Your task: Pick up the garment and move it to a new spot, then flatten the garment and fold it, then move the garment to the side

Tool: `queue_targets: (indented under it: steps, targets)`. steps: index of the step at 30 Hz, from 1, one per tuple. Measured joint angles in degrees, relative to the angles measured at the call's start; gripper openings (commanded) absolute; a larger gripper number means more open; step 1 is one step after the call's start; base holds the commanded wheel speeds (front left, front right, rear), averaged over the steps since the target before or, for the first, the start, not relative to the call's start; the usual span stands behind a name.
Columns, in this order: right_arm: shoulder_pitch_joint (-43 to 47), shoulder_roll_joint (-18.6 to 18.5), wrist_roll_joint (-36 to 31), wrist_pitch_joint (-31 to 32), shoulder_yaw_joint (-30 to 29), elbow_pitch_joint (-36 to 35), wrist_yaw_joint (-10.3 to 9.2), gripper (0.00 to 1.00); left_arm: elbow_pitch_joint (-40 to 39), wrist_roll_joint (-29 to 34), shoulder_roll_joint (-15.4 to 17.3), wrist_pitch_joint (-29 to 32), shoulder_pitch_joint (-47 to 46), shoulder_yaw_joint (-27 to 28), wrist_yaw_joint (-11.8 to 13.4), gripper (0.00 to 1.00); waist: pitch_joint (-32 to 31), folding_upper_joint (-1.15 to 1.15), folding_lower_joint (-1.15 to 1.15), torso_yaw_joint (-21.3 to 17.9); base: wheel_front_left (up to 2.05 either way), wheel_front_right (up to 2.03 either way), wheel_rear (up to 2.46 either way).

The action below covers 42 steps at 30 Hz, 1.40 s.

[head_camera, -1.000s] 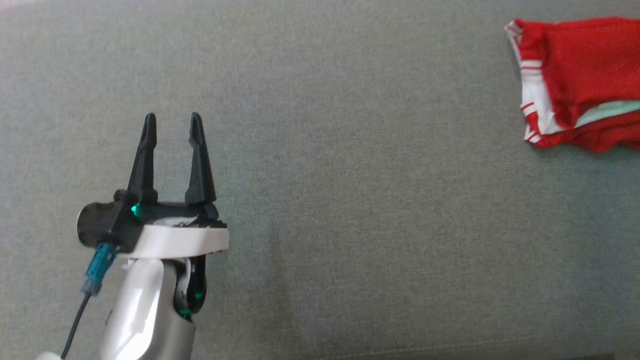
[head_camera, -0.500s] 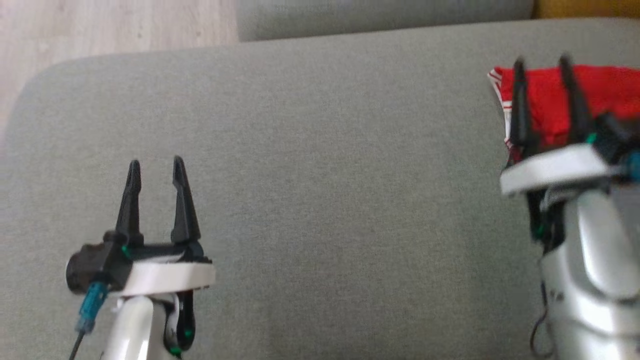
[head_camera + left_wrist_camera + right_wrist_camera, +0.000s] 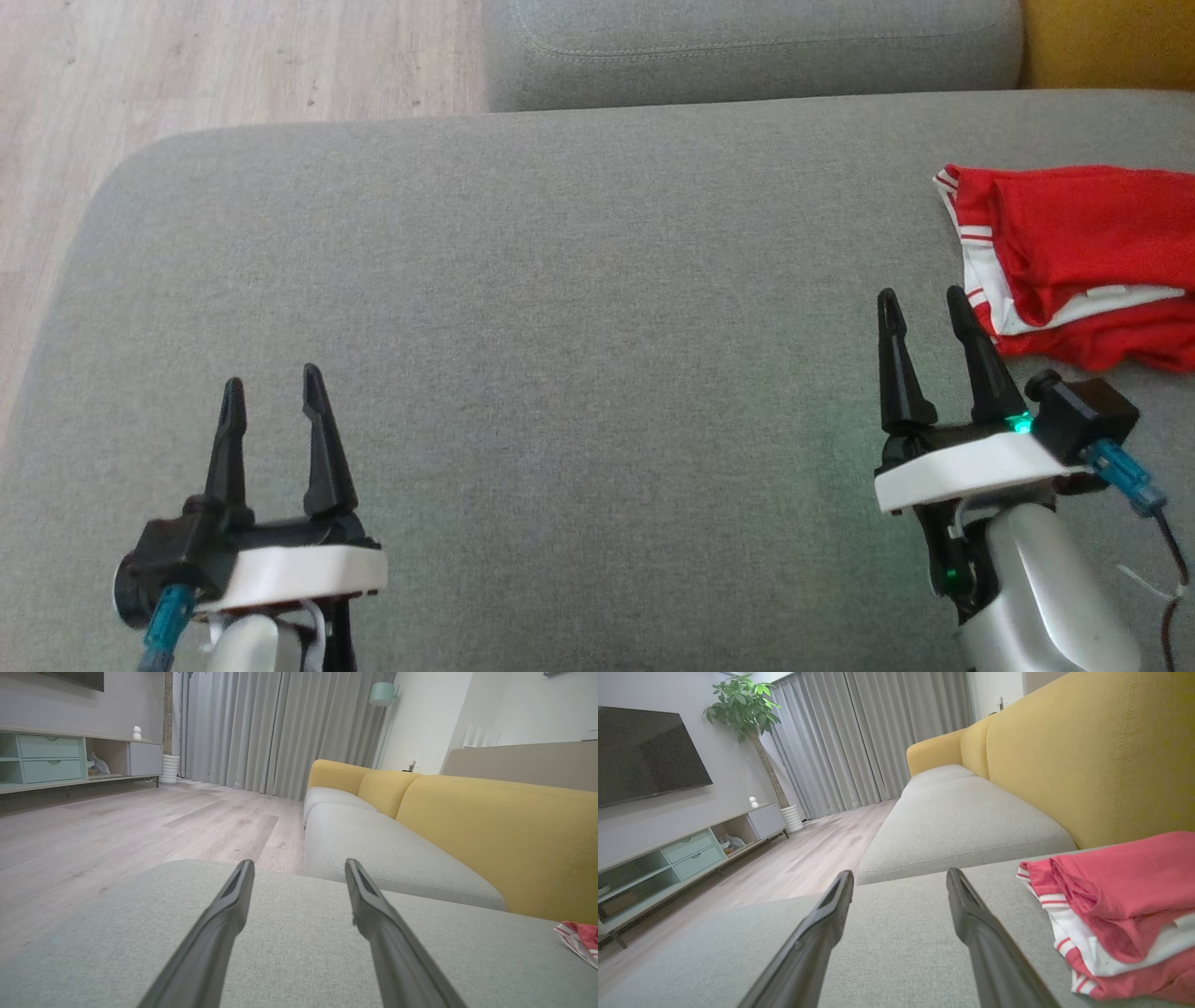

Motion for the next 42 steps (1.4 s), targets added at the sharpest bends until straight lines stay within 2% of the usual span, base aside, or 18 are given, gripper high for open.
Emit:
queue_targets:
  steps: [22,35,42]
  targets:
    - [2.02,0.00,1.15,-0.16,1.53,-2.81,0.00,1.00,-0.26,-1.23,0.01,0.00,0.27,0.21,0.66,1.00,-0.19,0.00,0.01,0.29,0.00,0.00,0.00]
    - [2.07,0.00,2.10,-0.16,2.64,-3.03,0.00,1.00,0.73,-6.47,0.01,0.00,1.52,0.25,0.18,1.00,-0.69,0.00,0.01,-0.02,0.00,0.00,0.00]
    - [2.08,0.00,2.10,-0.16,3.05,-3.03,0.00,1.00,1.29,-6.67,0.01,0.00,1.51,0.18,0.30,1.00,-0.78,0.00,0.01,-0.06,0.00,0.00,0.00]
